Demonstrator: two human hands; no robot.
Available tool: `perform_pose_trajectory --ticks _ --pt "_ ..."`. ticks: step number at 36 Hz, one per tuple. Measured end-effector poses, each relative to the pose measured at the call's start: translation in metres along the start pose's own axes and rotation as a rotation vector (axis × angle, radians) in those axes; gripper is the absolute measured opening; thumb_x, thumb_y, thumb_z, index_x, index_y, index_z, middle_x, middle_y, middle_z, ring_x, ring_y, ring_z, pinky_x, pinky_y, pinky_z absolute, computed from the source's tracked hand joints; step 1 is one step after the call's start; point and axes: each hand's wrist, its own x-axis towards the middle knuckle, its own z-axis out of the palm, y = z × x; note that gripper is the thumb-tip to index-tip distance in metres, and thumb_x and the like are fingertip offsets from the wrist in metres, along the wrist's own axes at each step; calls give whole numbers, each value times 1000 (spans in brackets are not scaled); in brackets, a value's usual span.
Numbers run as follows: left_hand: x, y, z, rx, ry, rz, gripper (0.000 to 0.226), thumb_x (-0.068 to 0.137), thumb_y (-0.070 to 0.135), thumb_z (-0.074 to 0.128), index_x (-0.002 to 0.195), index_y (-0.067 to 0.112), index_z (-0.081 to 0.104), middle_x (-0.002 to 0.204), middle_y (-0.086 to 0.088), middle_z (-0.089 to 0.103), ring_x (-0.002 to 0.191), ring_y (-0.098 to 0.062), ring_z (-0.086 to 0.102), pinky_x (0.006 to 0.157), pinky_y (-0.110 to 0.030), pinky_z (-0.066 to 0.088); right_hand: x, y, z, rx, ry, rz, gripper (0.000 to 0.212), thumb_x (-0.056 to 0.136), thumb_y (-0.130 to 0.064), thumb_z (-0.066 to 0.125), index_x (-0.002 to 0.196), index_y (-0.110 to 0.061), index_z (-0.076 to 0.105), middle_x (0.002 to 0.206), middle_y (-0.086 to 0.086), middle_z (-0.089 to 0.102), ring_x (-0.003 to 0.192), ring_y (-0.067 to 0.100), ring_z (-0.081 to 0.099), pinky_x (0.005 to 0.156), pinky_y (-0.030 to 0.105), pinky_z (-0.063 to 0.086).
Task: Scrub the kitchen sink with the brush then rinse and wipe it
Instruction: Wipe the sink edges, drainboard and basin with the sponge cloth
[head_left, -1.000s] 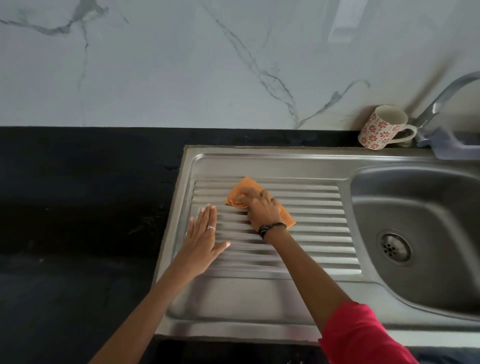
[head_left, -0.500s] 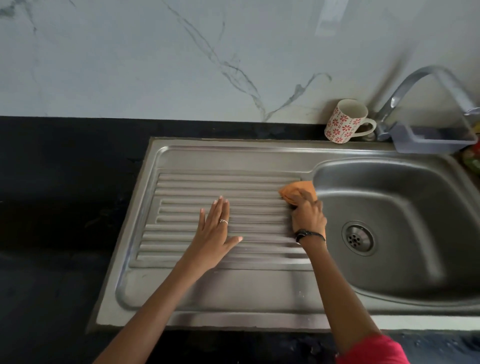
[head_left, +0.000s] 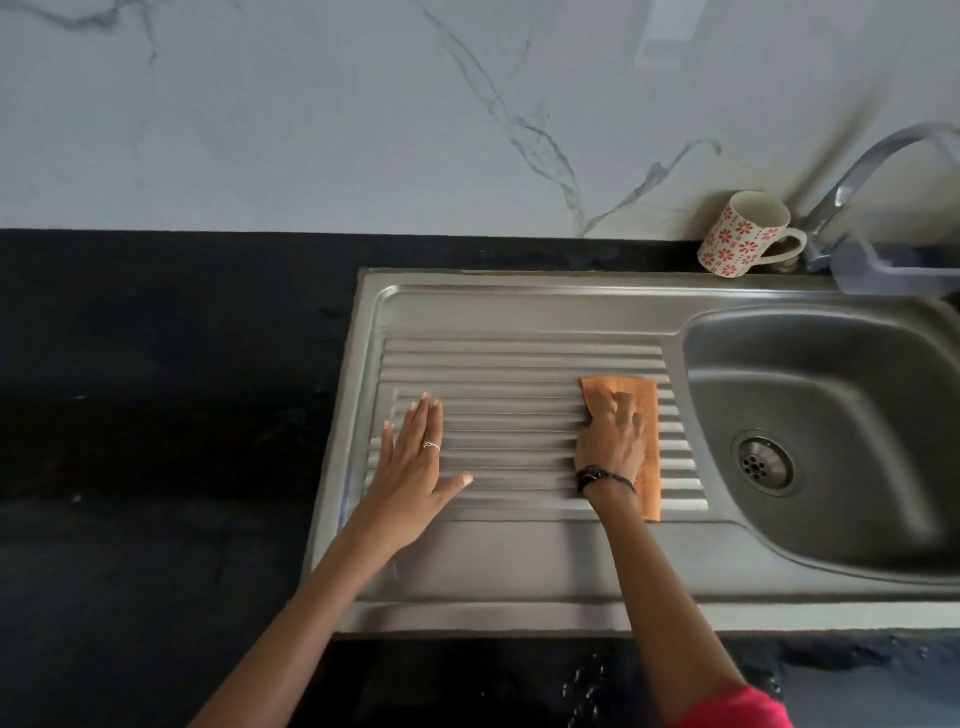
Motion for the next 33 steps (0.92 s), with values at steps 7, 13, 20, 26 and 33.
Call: perform_pose_trajectory --ticks 7,13,20,26,33 --pt "-33 -52 -11 -30 13 -59 87 95 46 40 135 16 -31 148 -2 -35 134 -11 -34 104 -30 -26 -41 -78 35 27 -87 -175 46 91 -3 38 132 -22 46 137 9 39 117 31 43 86 42 44" --pt "-53 -81 -18 -64 -24 -112 95 91 54 43 135 17 -33 142 3 -41 129 -8 -38 104 -30 -28 -79 -142 60 33 -155 -397 54 88 0 38 136 -24 42 135 11 40 121 31 42 89 42 43" --pt "-68 -95 -17 -84 -57 -126 104 86 59 47 141 13 -28 149 -2 -34 128 -7 -36 106 -31 -24 -95 -169 65 17 -265 -585 54 88 -2 41 135 -28 44 142 2 36 124 29 37 88 42 45" --pt "-75 -92 -13 -94 -72 -129 108 84 60 50 140 13 -29 150 -2 -34 130 -8 -35 109 -33 -22 -107 -156 60 -15 -319 -747 57 88 1 38 136 -29 45 144 -4 36 122 27 39 93 40 45" --pt "-79 -72 -9 -94 -33 -148 108 83 61 49 135 16 -34 147 0 -38 129 -7 -38 107 -30 -24 -103 -121 47 -153 -421 -931 65 90 1 34 141 -39 32 151 -14 24 128 26 33 104 40 37"
